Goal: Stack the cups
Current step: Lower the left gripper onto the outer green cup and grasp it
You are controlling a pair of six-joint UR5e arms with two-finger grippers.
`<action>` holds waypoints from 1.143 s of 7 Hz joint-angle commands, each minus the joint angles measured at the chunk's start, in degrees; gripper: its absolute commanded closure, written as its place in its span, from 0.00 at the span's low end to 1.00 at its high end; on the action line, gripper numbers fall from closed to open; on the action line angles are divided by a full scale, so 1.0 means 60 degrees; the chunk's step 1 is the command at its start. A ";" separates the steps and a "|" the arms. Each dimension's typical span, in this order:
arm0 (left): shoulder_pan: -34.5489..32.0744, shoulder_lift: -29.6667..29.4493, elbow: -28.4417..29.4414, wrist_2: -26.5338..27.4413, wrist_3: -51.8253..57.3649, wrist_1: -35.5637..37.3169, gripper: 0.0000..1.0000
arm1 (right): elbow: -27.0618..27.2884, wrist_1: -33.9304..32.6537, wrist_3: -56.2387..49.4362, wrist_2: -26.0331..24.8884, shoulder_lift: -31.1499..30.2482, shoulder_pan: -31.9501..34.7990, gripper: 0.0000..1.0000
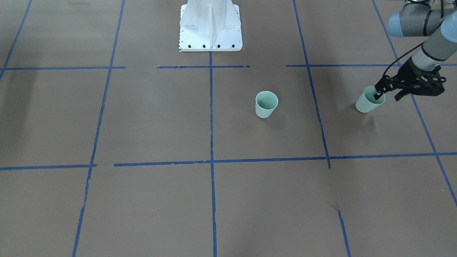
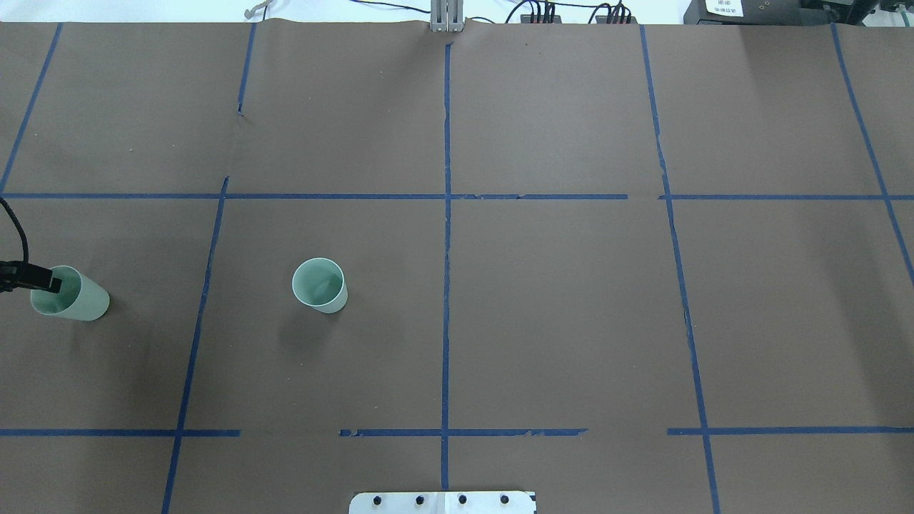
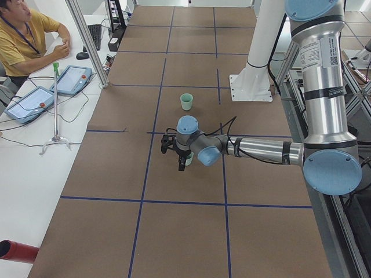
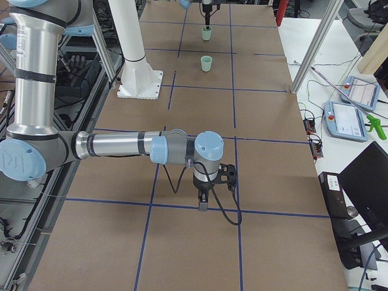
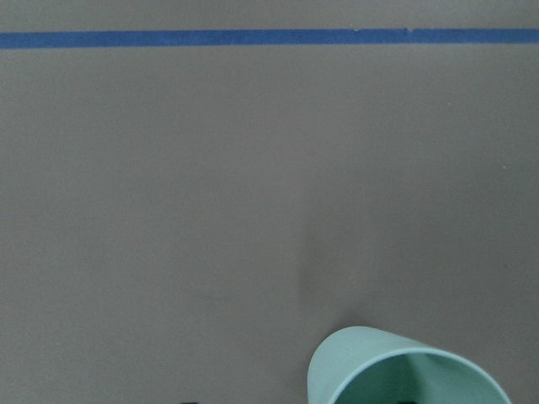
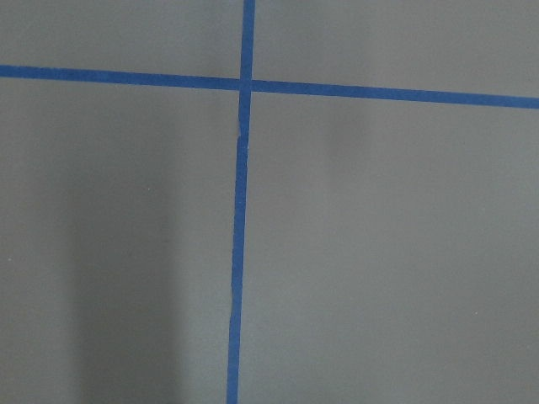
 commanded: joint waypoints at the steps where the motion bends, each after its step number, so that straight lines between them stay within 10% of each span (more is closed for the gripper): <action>1: 0.0079 0.0021 0.0073 -0.0563 -0.0022 0.0016 1.00 | 0.0000 0.0000 0.0000 0.0000 0.0005 -0.0014 0.00; 5: -0.0037 -0.0125 -0.0219 -0.1078 -0.0037 0.0088 1.00 | 0.0000 0.0000 0.0000 0.0000 0.0005 -0.0014 0.00; 8: -0.0228 -0.0546 -0.2322 -0.1344 -0.0022 0.3663 1.00 | 0.0000 0.0000 0.0000 0.0000 0.0005 -0.0015 0.00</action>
